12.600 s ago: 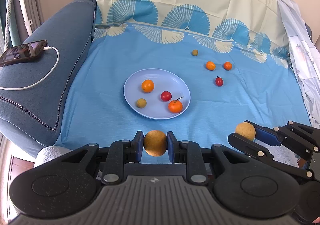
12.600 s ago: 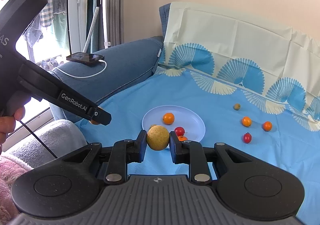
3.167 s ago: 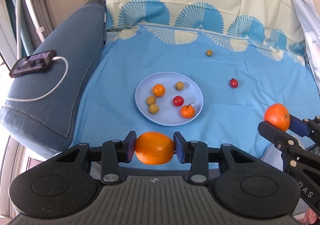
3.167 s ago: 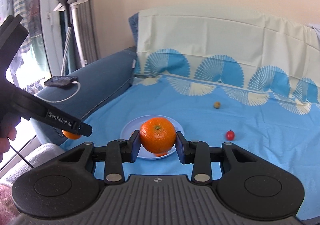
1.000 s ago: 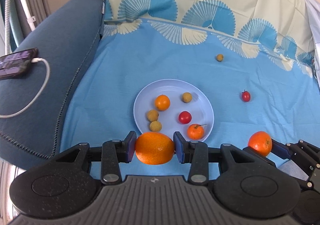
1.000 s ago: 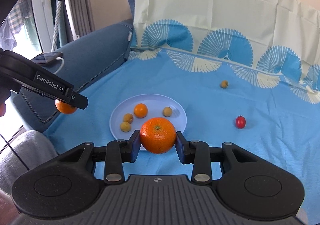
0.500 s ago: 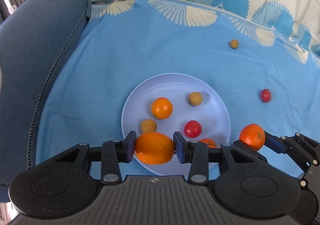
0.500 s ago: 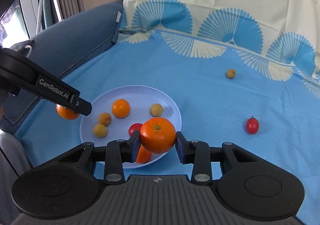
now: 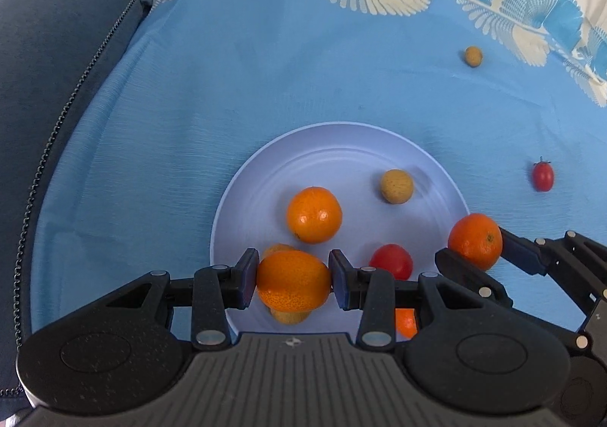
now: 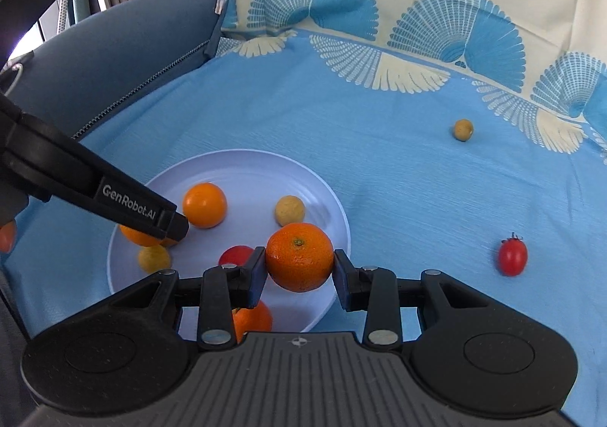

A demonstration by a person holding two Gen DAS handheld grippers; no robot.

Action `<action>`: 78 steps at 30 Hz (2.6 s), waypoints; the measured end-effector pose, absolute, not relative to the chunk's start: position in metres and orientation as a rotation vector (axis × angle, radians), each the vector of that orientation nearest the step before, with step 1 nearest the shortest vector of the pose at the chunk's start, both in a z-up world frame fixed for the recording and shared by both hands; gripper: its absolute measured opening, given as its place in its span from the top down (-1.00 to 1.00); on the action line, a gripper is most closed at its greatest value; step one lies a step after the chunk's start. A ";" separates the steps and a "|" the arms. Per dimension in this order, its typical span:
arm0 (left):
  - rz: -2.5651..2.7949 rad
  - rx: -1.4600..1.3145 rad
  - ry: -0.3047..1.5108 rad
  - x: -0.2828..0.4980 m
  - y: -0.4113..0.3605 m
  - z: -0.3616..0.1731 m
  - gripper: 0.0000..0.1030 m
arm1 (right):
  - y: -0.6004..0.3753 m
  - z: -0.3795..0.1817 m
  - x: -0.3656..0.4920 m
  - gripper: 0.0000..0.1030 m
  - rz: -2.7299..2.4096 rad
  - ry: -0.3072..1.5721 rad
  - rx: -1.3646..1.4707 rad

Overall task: Organize fruits
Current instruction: 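Lower the orange onto the plate with the left tool while the right tool lowers the tangerine, then open both tools to release the fruits and lift them away from the plate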

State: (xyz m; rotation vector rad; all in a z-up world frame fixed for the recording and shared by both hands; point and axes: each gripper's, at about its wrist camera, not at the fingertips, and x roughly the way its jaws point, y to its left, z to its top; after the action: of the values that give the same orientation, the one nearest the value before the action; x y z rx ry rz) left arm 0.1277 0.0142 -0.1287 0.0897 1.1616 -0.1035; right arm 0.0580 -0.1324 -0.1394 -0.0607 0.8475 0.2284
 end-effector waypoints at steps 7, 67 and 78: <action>-0.133 0.094 1.140 0.131 0.012 -0.125 -0.90 | -0.129 -0.151 0.072 0.24 0.254 0.873 -0.085; -0.040 0.114 0.845 -0.096 0.043 -0.009 -0.99 | -0.108 -0.005 -0.162 -0.99 0.078 0.579 -0.089; -0.040 0.114 0.845 -0.096 0.043 -0.009 -0.99 | -0.108 -0.006 -0.161 -0.99 0.077 0.584 -0.090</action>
State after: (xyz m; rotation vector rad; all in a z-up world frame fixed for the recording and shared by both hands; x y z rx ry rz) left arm -0.0955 0.0429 -0.0087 0.1137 0.8454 -0.0401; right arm -0.1606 -0.1080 -0.0057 -0.0899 0.5837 0.0771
